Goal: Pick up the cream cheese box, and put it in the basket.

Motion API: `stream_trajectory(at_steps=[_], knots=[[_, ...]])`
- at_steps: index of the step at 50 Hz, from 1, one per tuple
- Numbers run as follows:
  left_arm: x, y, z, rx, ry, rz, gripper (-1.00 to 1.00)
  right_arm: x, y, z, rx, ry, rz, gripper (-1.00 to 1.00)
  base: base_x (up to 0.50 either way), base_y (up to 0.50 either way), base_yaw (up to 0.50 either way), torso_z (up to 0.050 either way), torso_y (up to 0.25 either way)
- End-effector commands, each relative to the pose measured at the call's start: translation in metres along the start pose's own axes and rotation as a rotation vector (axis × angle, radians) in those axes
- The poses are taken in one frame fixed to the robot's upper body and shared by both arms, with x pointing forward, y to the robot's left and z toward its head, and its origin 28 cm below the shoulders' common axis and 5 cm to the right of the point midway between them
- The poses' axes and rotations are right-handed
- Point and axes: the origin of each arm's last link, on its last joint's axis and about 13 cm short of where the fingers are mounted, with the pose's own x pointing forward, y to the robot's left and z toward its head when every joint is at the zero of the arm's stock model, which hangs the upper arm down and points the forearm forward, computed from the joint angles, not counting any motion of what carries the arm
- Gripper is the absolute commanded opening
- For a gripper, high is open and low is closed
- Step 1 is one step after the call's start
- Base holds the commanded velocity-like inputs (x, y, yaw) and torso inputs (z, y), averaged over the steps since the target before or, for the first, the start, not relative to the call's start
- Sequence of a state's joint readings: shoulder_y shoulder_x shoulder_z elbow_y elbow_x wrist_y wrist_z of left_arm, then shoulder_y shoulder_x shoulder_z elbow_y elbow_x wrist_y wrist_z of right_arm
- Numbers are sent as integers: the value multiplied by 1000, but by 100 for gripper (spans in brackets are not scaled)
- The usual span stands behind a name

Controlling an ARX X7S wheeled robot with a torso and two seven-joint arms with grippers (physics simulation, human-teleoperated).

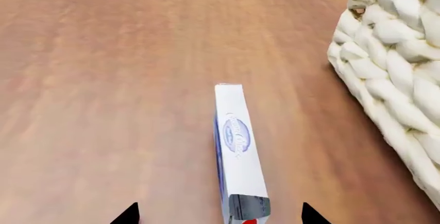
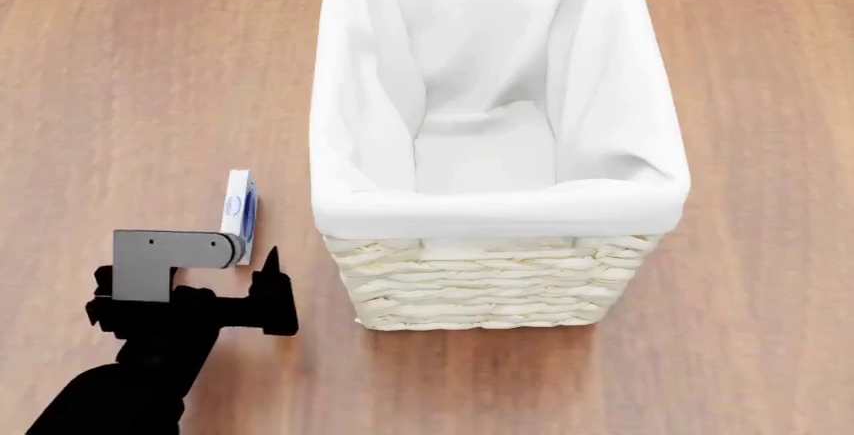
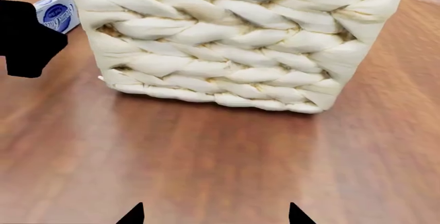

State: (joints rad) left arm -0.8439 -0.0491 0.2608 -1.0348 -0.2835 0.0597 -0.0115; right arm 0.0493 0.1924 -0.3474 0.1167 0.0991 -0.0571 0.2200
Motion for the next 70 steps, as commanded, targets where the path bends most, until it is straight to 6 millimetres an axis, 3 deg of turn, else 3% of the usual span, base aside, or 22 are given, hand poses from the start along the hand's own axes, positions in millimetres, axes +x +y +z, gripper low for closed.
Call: stream_trajectory(at_steps=[1, 14, 35, 36, 51, 56, 70], knots=[[4, 1, -1, -13, 6, 22, 100, -1, 1, 1, -12, -5, 8, 100, 0, 0, 0, 0, 0], [8, 1, 7, -11, -14, 33, 100, 0, 4, -2, -19, 2, 20, 100, 0, 0, 0, 0, 0], [10, 0, 4, 5, -4, 18, 100, 0, 8, -8, -27, 8, 35, 100, 0, 0, 0, 0, 0], [9, 0, 3, 12, -7, 13, -100, 0, 8, -8, -26, 9, 36, 100, 0, 0, 0, 0, 0], [6, -2, -5, 29, -6, -18, -100, -2, 9, -7, -29, 6, 43, 100, 0, 0, 0, 0, 0], [7, 4, 2, 39, -21, -6, -100, -1, 8, -5, -32, 5, 39, 100, 0, 0, 0, 0, 0], [-41, 34, 80, 179, -80, 90, -100, -4, 7, -1, -25, -6, 35, 100, 0, 0, 0, 0, 0]])
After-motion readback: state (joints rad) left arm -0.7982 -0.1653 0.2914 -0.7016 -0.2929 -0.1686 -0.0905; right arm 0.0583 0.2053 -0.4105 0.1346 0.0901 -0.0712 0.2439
